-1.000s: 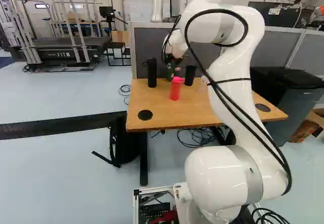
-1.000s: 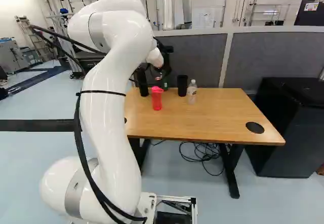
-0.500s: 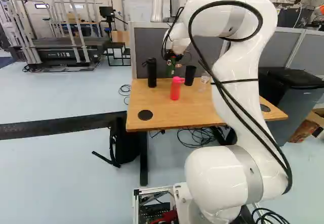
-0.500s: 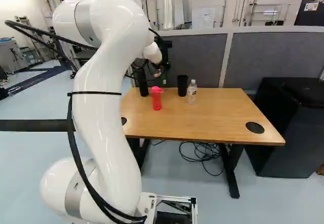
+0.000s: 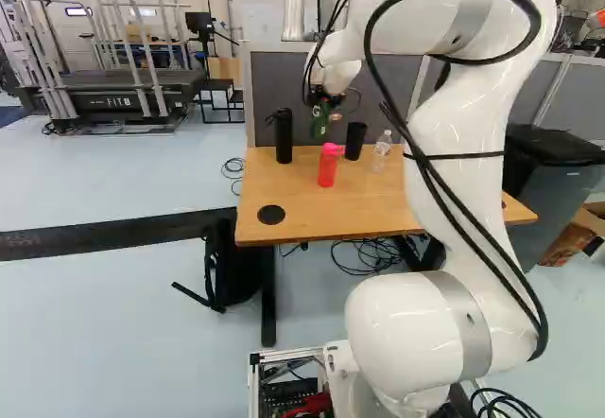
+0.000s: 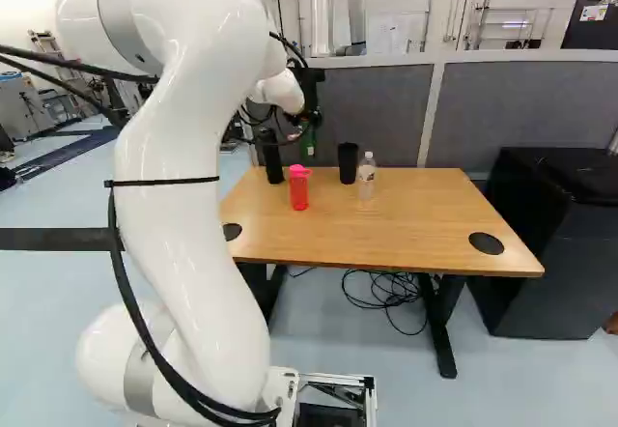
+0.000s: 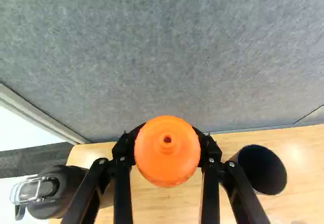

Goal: Pick up the green bottle from the table

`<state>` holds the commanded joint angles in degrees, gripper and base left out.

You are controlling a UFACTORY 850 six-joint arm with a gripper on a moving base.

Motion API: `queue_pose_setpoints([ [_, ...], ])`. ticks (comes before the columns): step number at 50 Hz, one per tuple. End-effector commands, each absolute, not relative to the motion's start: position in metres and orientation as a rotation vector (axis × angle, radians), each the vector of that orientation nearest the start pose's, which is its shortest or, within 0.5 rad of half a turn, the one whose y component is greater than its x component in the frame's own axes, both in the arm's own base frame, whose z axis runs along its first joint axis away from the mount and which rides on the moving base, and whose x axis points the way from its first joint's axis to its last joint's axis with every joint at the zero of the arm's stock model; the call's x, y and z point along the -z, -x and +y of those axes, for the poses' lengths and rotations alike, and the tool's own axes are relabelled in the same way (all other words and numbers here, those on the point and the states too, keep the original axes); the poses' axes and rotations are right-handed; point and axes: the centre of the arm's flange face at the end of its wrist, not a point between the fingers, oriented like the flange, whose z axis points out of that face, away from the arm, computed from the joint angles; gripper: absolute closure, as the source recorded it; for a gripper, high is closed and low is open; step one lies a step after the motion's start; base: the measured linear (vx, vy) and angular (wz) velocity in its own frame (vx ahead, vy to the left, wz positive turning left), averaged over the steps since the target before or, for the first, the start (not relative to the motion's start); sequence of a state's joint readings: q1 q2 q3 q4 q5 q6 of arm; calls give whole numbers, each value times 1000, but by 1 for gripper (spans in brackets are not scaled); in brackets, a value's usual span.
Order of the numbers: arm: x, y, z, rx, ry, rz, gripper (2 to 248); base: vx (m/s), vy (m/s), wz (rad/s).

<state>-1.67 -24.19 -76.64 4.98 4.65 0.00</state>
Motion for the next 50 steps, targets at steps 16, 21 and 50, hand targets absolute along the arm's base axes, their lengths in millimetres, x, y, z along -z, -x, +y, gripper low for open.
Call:
queue_pose_setpoints([
  [16,-552,-638,-16,1514,2720,156,215,0,0,0],
  [21,-558,-629,-15,1523,2715,155,215,0,0,0],
  [50,-595,-567,-14,1579,2682,154,215,0,0,0],
])
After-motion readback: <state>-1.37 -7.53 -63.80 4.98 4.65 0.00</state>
